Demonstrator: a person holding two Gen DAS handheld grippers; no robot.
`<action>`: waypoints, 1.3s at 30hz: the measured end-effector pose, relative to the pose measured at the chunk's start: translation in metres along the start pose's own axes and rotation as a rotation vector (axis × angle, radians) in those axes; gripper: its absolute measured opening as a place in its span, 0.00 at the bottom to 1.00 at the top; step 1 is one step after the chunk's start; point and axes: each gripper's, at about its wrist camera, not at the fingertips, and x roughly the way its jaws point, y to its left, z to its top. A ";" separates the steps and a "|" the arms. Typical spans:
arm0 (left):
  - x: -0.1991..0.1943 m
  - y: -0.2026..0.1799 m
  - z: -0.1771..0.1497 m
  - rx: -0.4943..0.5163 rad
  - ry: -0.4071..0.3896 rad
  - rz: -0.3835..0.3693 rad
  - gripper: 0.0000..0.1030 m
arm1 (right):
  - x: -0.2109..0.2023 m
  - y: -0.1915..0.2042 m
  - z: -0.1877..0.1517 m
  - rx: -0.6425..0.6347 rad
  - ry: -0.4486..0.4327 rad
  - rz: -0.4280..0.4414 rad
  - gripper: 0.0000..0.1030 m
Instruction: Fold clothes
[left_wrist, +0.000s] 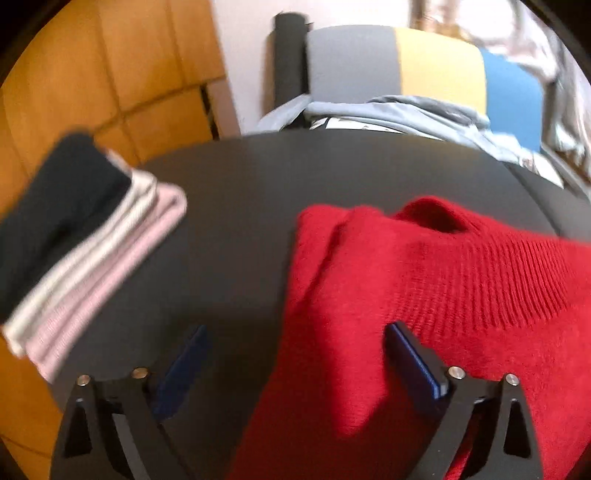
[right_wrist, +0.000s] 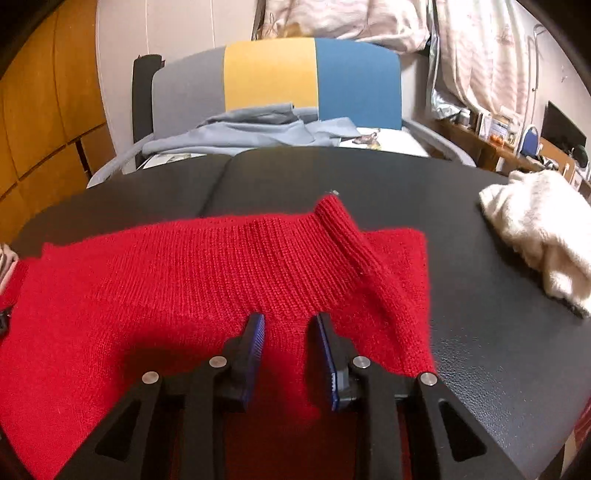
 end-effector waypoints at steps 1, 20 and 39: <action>-0.002 -0.002 0.001 0.011 -0.002 0.010 1.00 | -0.002 0.002 0.000 -0.006 -0.001 0.007 0.26; -0.115 -0.108 -0.065 0.260 -0.111 -0.394 0.89 | -0.051 -0.125 -0.063 0.523 0.112 0.387 0.50; -0.138 -0.117 -0.089 0.323 -0.167 -0.386 0.64 | 0.022 -0.084 -0.033 0.597 0.206 0.580 0.18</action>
